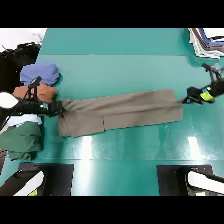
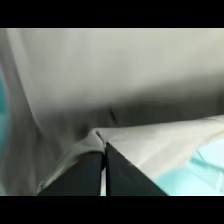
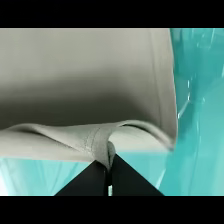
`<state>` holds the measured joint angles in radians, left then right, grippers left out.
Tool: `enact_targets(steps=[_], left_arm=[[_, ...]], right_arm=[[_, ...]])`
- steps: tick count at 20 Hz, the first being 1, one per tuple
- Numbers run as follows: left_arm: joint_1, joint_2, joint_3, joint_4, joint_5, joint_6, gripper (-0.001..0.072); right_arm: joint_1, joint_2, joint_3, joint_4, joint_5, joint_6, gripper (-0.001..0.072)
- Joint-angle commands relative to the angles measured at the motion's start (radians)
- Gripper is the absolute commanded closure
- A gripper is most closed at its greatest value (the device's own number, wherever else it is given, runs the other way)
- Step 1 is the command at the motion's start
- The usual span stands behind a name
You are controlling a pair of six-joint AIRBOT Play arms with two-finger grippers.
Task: Fold the shirts.
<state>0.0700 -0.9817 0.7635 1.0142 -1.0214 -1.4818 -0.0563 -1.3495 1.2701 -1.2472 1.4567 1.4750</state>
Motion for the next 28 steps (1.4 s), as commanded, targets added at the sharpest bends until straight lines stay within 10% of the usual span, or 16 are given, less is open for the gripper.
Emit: enact_targets(steps=[1, 2, 4, 5, 9, 10, 11, 12, 21, 24, 28], left_arm=[[0.0, -0.156, 0.097, 0.002, 0.12, 0.024, 0.0682], [0.0, -0.175, 0.116, 0.002, 0.142, 0.025, 0.0656], [0.0, -0.19, 0.146, -0.002, 0.164, 0.023, 0.0182], [0.0, -0.19, 0.16, -0.001, 0.164, 0.024, 0.0175], [0.0, -0.19, 0.225, -0.005, 0.078, 0.024, 0.0176], [0.0, -0.19, 0.227, -0.013, 0.063, 0.024, 0.0253], [0.0, -0.19, 0.226, -0.015, 0.049, 0.024, 0.0505], [0.0, -0.19, 0.226, -0.019, 0.042, 0.026, 0.0683], [-0.301, -0.238, 0.227, -0.051, 0.189, -0.064, 0.0684], [-0.418, -0.309, 0.254, -0.053, 0.238, -0.066, 0.0684], [-0.527, -0.465, 0.394, -0.055, 0.252, -0.073, 0.0684]], right_arm=[[0.027, -0.201, 0.182, 0.04, -0.021, -0.001, 0.0695], [0.024, -0.24, 0.218, 0.072, -0.021, -0.001, 0.0694], [0.007, -0.313, 0.286, 0.149, -0.016, -0.004, 0.047], [-0.004, -0.338, 0.311, 0.187, -0.015, -0.018, 0.0354], [-0.087, -0.358, 0.321, 0.252, 0.057, -0.13, 0.0307], [-0.12, -0.358, 0.301, 0.253, 0.086, -0.149, 0.0173], [-0.155, -0.358, 0.271, 0.253, 0.103, -0.16, 0.0101], [-0.186, -0.358, 0.234, 0.254, 0.105, -0.174, 0.0101], [-0.235, -0.464, 0.053, 0.392, 0.047, -0.289, 0.0149], [-0.155, -0.484, 0.093, 0.391, 0.039, -0.308, 0.0488], [-0.095, -0.42, 0.179, 0.393, 0.064, -0.3, 0.0695]])
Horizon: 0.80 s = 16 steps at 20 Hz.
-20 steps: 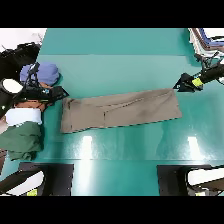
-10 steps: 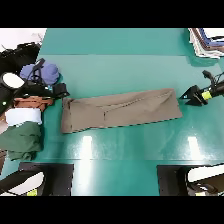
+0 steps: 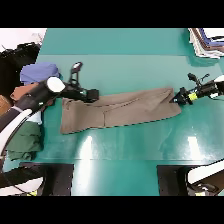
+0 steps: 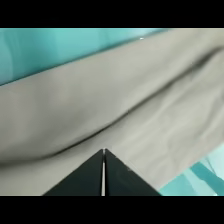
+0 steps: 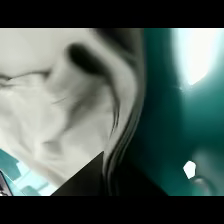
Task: Fold the shirts.
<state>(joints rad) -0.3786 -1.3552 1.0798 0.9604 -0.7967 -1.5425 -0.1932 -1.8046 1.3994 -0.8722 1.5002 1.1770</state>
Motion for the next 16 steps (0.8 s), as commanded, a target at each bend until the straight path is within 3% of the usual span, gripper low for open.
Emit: enact_targets(steps=[1, 8, 16], left_arm=[[-0.101, -0.141, 0.126, -0.001, 0.028, -0.027, 0.0684], [-0.221, -0.417, 0.36, -0.005, 0.014, -0.031, 0.0684], [-0.225, -0.447, 0.368, -0.071, 0.054, -0.029, 0.0684]], right_arm=[[0.056, 0.076, 0.074, 0.018, 0.026, 0.017, 0.0696], [0.221, 0.322, 0.278, 0.018, 0.045, 0.092, 0.0696], [0.457, 0.365, 0.422, 0.018, 0.022, 0.154, 0.0696]])
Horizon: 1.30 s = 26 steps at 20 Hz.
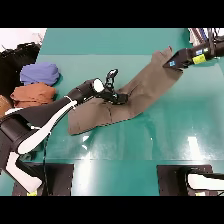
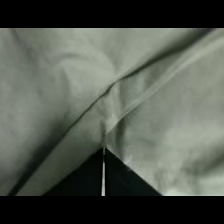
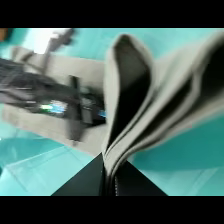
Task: Fold the shirts.
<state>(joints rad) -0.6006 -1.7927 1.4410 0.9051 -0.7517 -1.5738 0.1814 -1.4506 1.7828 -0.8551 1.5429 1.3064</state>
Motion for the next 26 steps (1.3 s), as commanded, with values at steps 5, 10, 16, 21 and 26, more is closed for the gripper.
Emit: enact_targets(steps=[5, 10, 16, 21, 26], left_arm=[[0.008, -0.005, 0.008, 0.006, -0.043, 0.002, 0.0684], [0.185, 0.181, 0.009, 0.251, -0.196, -0.017, 0.0684], [0.52, 0.568, 0.009, 0.46, -0.296, 0.01, 0.0683], [0.678, 0.729, 0.009, 0.483, -0.335, 0.011, 0.0683], [0.69, 0.734, 0.004, 0.474, -0.402, 0.037, 0.0683]], right_arm=[[0.206, 0.011, 0.042, 0.001, -0.089, 0.034, 0.0696], [0.338, 0.007, 0.042, 0.004, -0.229, 0.058, 0.0696], [0.66, -0.167, 0.042, 0.185, -0.441, -0.029, 0.0682], [0.842, -0.308, 0.042, 0.171, -0.543, -0.085, 0.0399], [0.672, -0.248, 0.002, 0.029, -0.337, -0.016, 0.0399]])
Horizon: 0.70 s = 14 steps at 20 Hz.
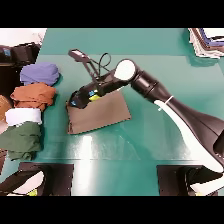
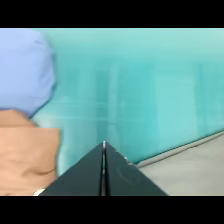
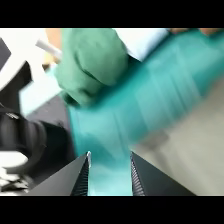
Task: Fold the shirts.
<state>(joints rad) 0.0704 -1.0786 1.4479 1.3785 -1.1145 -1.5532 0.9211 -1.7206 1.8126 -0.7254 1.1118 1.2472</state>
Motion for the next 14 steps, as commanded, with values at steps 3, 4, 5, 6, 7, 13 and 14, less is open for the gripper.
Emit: enact_targets(steps=[3, 4, 5, 6, 7, 13, 14], left_arm=[[0.019, 0.019, -0.003, -0.002, -0.048, 0.017, 0.0683], [0.019, 0.019, -0.003, -0.005, -0.048, 0.017, 0.0683], [0.019, 0.019, -0.003, -0.009, -0.047, 0.016, 0.0683], [0.019, 0.019, -0.003, -0.022, -0.046, 0.016, 0.0683], [0.019, 0.019, -0.003, -0.039, -0.045, 0.016, 0.0683], [0.016, 0.011, -0.012, -0.08, -0.036, 0.016, 0.0683], [0.016, 0.011, -0.018, -0.082, -0.034, 0.016, 0.0683]], right_arm=[[-0.241, 0.122, -0.215, -0.256, 0.114, 0.097, 0.0399], [-0.309, 0.152, -0.291, -0.286, 0.113, 0.1, 0.0396], [-0.372, 0.172, -0.359, -0.29, 0.11, 0.1, 0.0316], [-0.439, 0.182, -0.423, -0.286, 0.106, 0.1, 0.0057], [-0.493, 0.182, -0.47, -0.286, 0.102, 0.1, -0.0001], [-0.604, 0.003, -0.524, -0.016, 0.137, 0.037, 0.0046], [-0.587, -0.037, -0.497, 0.011, 0.148, 0.034, 0.0046]])
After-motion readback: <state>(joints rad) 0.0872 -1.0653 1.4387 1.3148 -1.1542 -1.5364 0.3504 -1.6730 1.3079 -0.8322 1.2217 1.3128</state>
